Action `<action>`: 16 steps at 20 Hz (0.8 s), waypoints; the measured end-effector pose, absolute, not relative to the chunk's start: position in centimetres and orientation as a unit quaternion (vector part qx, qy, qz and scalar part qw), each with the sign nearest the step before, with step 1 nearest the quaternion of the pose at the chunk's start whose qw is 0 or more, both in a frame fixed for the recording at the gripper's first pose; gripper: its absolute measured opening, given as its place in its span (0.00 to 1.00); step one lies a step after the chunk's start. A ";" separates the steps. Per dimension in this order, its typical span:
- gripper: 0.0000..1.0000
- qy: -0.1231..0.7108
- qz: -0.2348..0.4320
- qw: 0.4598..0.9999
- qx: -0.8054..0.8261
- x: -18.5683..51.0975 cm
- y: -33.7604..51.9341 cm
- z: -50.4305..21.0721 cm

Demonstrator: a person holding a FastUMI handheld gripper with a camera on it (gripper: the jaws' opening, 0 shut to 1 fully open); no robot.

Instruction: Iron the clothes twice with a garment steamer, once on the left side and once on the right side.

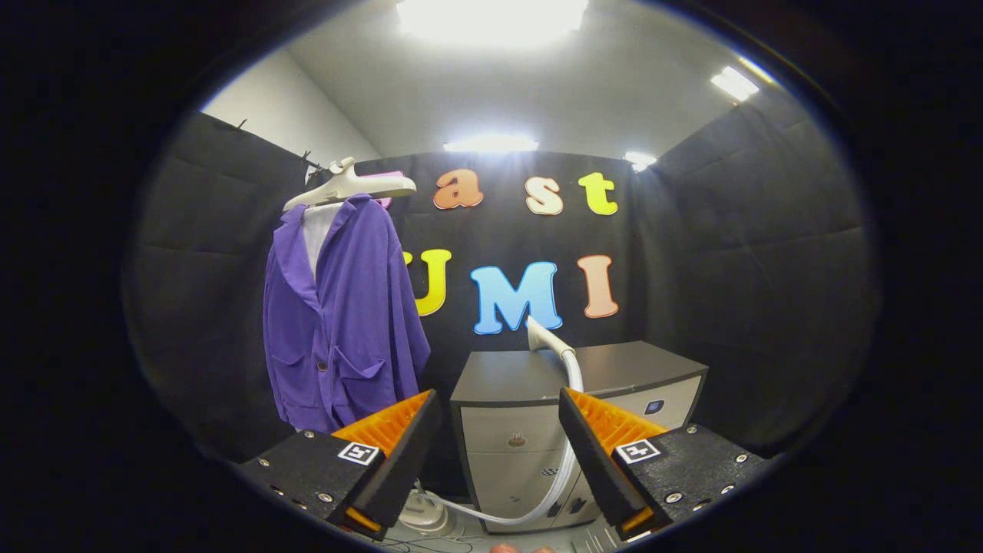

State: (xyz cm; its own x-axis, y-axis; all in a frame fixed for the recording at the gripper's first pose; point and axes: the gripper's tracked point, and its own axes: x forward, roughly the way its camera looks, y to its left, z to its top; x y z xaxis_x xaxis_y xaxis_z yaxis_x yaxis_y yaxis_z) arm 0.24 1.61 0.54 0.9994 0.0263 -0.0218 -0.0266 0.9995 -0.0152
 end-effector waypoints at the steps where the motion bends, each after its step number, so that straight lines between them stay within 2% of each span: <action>1: 0.95 0.007 0.012 1.000 -0.007 0.3 1.6 0.9; 9: 0.95 -0.006 0.002 1.000 -0.001 0.7 0.8 2.8; 16: 0.95 -0.008 -0.033 0.999 -0.005 1.3 -1.2 4.1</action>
